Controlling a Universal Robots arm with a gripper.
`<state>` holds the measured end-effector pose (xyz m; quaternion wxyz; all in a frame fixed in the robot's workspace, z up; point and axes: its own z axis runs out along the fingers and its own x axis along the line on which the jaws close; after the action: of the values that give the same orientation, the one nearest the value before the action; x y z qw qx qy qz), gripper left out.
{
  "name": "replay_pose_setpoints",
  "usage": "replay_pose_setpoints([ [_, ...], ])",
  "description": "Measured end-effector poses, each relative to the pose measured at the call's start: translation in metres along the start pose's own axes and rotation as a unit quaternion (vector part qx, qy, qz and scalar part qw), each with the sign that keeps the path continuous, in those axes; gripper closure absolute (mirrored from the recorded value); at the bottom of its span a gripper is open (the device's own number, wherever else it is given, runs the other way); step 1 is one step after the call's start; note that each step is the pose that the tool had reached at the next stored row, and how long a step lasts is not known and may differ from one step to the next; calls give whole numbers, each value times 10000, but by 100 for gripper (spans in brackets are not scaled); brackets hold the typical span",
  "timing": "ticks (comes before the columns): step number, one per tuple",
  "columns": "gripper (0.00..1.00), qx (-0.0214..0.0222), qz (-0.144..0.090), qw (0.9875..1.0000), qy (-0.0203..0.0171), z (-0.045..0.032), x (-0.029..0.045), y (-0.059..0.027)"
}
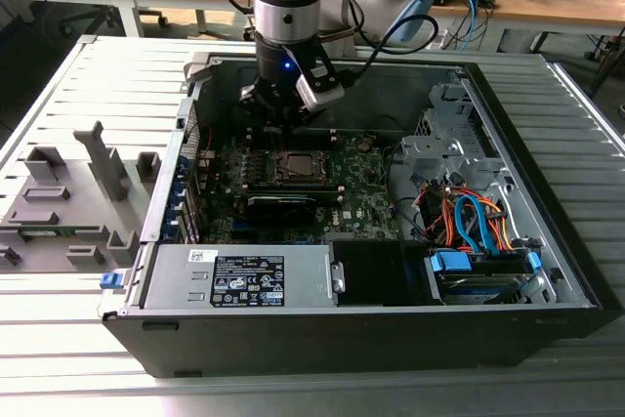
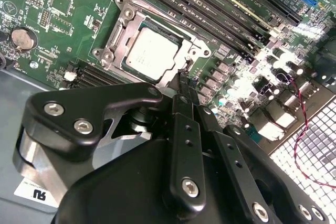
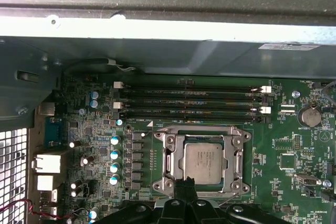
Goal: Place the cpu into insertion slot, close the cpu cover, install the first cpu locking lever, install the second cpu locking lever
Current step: 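Install the first cpu locking lever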
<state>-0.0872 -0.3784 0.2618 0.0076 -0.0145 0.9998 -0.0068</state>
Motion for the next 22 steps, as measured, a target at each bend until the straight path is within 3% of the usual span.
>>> replay_pose_setpoints([
  [22, 89, 0, 0, 10000, 0, -1, 68, 2],
])
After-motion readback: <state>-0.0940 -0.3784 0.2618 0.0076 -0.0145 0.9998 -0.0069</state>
